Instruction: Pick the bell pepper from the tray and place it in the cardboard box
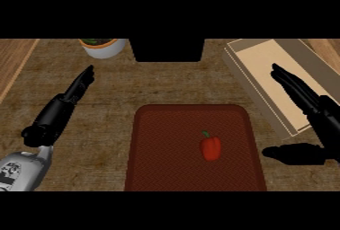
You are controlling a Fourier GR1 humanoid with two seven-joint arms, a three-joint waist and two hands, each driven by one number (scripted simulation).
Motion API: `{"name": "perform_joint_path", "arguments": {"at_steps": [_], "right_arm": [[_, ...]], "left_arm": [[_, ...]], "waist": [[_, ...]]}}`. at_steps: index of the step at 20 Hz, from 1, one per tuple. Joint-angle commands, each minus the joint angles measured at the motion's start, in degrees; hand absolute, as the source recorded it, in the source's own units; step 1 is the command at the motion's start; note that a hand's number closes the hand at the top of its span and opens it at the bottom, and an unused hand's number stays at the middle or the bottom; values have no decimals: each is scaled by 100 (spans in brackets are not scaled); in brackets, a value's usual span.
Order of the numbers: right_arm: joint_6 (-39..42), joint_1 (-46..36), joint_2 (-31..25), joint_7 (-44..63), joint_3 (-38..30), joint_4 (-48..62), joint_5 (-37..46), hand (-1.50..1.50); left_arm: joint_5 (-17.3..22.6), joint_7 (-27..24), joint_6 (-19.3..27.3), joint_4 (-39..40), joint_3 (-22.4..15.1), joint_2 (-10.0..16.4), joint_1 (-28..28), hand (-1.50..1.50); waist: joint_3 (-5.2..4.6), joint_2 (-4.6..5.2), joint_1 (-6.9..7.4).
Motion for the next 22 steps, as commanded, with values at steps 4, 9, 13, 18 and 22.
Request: {"name": "perform_joint_path", "arguments": {"at_steps": [4,9,13,18,22], "right_arm": [[1060,-240,-609,1405,939,-536,1150,-150],[2384,-1099,-346,2923,1665,-1176,1280,-150],[3170,-1699,283,4084,2226,-1181,1598,-150],[3895,-2193,1664,5444,2670,-788,1670,-150],[4216,-2252,2596,6162,2787,-373,1692,-150]], "left_arm": [[-16,-99,-129,-86,-12,-86,40,0],[-175,-230,-149,267,-22,-173,-41,0],[-153,-98,-186,89,6,-216,-56,0],[-352,-265,-166,446,41,-398,-223,0],[-185,-177,-467,328,309,-204,-131,0]], "waist": [[-12,-8,102],[-17,7,108],[-13,-1,157],[-8,13,86],[-3,6,73]]}}
